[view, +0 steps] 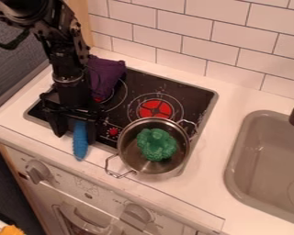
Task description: Put the blue fork on the upper right corner of the burner
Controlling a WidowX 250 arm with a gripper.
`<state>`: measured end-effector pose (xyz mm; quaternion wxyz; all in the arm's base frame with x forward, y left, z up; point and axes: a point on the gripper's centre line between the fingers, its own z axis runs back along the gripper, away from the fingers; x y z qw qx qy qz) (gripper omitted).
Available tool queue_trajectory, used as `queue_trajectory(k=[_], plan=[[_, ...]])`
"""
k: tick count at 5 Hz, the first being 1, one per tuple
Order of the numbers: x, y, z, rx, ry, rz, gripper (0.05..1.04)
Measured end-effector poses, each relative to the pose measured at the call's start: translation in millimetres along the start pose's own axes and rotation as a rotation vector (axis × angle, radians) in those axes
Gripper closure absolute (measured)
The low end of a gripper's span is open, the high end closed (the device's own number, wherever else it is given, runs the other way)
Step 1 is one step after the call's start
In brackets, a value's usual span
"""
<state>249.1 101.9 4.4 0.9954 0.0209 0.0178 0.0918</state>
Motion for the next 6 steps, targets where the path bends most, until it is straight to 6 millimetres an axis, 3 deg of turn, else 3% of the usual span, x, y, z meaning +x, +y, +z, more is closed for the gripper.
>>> queue_trajectory(k=[1,2,3,4,5,6], plan=[[4.4,0.1,-2.2,-0.003,0.000,0.011,0.146],[7.0,-0.4,-2.2,-0.001,-0.016,0.015,0.407],[7.5,-1.7,-2.1,-0.004,-0.018,0.019,0.601],[6.9,-2.3,-0.2,0.001,-0.024,0.016,0.681],[1.5,-1.6,5.1,0.000,-0.002,0.033,0.696],[2.9,3.7,41.3,-0.013,-0.050,0.076,0.712]])
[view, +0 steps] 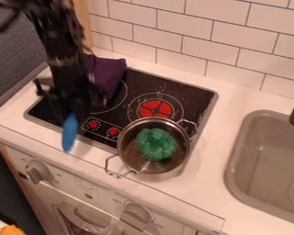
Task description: Put the blue fork on the upper right corner of the burner
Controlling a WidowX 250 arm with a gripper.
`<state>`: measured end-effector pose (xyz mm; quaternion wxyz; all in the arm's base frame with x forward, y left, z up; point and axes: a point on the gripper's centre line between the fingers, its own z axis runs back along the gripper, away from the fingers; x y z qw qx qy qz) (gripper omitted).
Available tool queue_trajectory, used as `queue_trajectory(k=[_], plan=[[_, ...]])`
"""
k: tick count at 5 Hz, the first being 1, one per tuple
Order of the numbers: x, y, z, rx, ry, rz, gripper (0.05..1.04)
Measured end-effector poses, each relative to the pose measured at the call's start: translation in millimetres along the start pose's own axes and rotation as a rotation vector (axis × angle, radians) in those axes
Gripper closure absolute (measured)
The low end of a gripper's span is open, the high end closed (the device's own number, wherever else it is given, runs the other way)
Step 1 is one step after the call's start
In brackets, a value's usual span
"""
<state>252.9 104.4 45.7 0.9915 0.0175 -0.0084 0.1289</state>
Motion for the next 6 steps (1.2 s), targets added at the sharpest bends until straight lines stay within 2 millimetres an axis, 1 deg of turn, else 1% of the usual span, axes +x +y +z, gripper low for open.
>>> queue_trajectory(k=[1,2,3,4,5,6], plan=[[2.2,-2.6,19.0,-0.052,-0.031,0.015,0.716],[31.1,-25.9,21.5,-0.105,-0.085,-0.081,0.716],[67.9,-67.7,9.0,-0.112,-0.095,-0.217,0.716],[98.6,-99.9,6.0,-0.072,-0.121,-0.304,0.716],[112.7,-123.4,4.1,-0.033,-0.122,-0.327,0.716],[116.5,-132.4,-4.4,-0.010,-0.083,-0.278,0.716]])
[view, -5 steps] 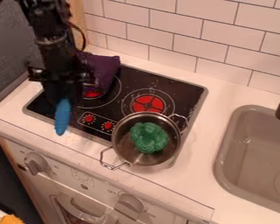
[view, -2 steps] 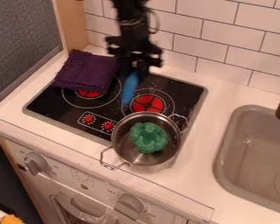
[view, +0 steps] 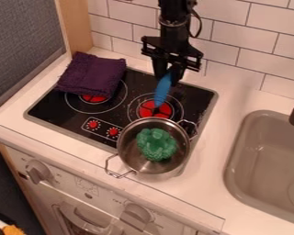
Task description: Put the blue fork on the upper right corner of the burner
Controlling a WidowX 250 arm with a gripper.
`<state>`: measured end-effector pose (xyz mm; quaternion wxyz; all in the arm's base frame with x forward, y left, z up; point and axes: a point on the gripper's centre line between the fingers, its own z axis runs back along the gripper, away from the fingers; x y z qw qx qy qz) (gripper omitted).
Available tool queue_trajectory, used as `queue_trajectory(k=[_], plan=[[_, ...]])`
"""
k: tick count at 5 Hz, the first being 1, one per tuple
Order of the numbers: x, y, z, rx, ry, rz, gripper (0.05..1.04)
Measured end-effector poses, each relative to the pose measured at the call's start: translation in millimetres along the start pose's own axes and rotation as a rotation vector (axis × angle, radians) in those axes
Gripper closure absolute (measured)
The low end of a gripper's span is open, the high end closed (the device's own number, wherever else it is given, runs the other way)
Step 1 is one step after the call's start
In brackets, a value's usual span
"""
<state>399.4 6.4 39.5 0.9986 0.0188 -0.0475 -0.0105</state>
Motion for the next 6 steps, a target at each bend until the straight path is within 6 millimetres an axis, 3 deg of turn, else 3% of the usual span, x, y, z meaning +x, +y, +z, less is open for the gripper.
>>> queue_trajectory(k=[1,2,3,4,6], plan=[[-1.1,-4.2,-10.3,0.006,0.033,0.060,0.716],[-3.7,-11.5,-12.4,-0.008,0.052,0.064,0.633],[-6.2,-15.7,-14.6,0.014,0.056,0.038,0.319],[-15.7,-11.0,-14.2,0.041,0.026,0.027,0.095],[-25.7,-11.7,26.9,0.003,-0.091,0.002,0.084]])
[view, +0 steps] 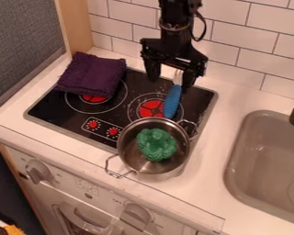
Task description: Put the blue fork on the upper right corner of the burner
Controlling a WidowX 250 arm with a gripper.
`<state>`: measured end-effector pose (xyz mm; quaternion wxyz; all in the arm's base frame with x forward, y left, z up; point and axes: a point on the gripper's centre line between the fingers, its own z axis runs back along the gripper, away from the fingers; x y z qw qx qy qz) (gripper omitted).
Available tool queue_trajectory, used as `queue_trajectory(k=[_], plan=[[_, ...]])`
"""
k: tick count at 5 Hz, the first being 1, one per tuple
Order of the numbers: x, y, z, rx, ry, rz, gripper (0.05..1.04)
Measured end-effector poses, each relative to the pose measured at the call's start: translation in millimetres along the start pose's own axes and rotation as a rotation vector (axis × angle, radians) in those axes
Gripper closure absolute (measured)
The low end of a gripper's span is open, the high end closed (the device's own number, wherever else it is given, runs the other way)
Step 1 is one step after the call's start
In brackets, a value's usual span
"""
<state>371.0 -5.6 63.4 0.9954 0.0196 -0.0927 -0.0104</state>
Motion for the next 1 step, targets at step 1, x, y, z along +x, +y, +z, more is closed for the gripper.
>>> queue_trajectory(k=[1], plan=[[-3.4,4.6,2.9,-0.035,0.015,0.011,0.084]])
